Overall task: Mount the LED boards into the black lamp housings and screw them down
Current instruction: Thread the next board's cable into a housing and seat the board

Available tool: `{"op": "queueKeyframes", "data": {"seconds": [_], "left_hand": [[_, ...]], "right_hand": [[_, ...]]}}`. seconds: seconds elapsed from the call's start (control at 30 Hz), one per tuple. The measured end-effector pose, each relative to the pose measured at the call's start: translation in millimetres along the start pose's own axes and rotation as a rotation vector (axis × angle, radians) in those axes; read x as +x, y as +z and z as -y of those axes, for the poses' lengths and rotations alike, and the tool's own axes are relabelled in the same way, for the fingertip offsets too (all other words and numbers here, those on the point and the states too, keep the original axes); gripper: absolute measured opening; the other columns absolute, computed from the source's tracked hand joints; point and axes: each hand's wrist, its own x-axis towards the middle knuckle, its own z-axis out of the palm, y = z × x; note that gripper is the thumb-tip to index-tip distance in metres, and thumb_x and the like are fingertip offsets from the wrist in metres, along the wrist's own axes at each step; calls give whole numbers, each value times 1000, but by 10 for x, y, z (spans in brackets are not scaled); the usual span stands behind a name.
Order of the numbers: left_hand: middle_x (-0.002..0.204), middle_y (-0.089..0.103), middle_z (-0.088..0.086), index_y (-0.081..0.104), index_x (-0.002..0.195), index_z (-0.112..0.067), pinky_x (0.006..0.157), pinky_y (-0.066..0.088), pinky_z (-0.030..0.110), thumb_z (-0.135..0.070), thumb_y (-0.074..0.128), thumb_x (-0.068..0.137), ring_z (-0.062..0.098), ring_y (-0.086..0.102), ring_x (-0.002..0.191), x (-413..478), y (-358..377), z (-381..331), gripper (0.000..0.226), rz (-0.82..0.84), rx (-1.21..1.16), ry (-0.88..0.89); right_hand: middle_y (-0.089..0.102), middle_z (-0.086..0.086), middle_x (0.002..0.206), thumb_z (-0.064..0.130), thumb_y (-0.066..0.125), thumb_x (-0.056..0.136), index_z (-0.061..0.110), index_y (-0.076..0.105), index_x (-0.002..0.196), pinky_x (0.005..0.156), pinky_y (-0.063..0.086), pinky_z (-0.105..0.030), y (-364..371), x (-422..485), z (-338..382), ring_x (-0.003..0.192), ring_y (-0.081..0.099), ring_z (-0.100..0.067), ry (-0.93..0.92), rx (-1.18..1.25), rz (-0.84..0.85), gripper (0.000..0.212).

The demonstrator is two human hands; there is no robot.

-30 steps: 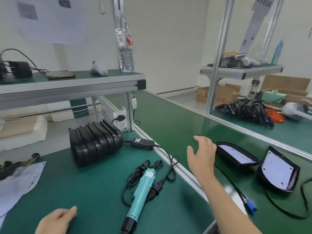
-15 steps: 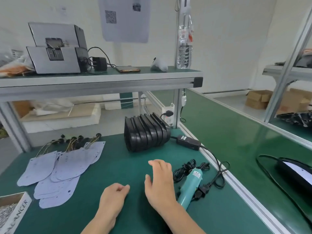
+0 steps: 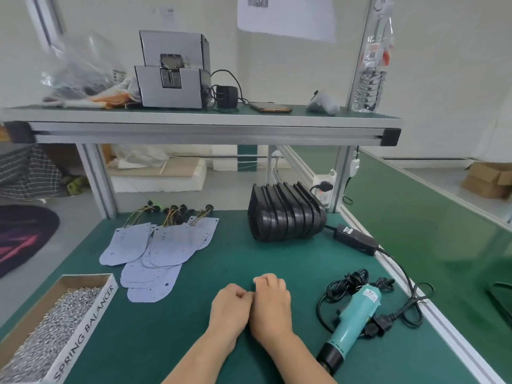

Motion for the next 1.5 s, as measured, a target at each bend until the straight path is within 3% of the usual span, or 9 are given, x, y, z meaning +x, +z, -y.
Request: {"op": "queueKeyframes", "data": {"seconds": [0.17,0.3,0.47,0.53,0.67,0.83,0.93,1.2,1.5], "left_hand": [[75,55,-2,58,78,-12,57,36,24,-20,59,92,14,43,64,-39,-121,-11,16,7,-110,-34],[72,49,-4,64,87,-14,53,29,27,-14,41,96,13,39,61,29,-589,13,25,-37,-136,-28],[98,59,9,58,106,-16,61,39,30,2,31,95,22,52,76,338,-1717,149,34,-407,35,-7],[98,59,8,57,106,-21,61,43,31,8,32,87,25,57,79,402,-2098,262,42,-524,123,-62],[110,58,14,64,98,-17,80,54,44,8,35,84,32,60,87,453,-2504,542,41,-664,263,-105],[106,68,2,64,99,-26,93,41,38,-3,43,84,26,61,98,445,-2505,806,35,-572,602,-278],[93,67,-7,62,93,-30,88,31,39,-11,43,83,20,57,94,449,-2431,779,28,-530,704,-307],[85,61,-6,61,83,-27,79,31,35,-9,43,84,21,45,90,1027,-2242,336,25,-589,802,-134],[97,59,1,56,88,-18,87,38,39,-15,46,94,24,55,94,2339,-2431,169,13,-519,624,-83]], "right_hand": [[42,4,133,24,35,103,23,46,129,93,35,-31,43,-27,3,116,41,-20,-16,-71,-39,28],[41,8,133,27,32,105,26,45,129,93,35,-29,79,-46,-50,116,41,-17,-40,-122,-89,28],[46,8,132,27,37,104,25,50,129,92,39,-30,130,-37,-33,112,45,-17,-51,-179,-119,29],[54,1,128,22,47,101,18,58,125,87,43,-35,134,-43,-22,107,50,-23,-48,-174,-141,27],[62,-9,119,11,61,93,8,66,115,79,45,-43,157,-48,-2,98,55,-32,-50,-127,-164,23],[57,-3,129,18,55,97,14,62,125,86,44,-40,132,-49,15,108,52,-27,-43,-140,-164,29],[46,6,141,28,42,103,25,51,138,94,39,-32,98,-57,55,120,45,-19,-34,-175,-130,36],[40,8,139,38,45,102,31,39,141,97,40,-25,-171,218,146,126,40,-14,-2,-51,9,39],[49,-11,127,25,74,87,7,58,129,86,49,-47,-693,1173,227,118,48,-35,19,31,-382,49]]}}
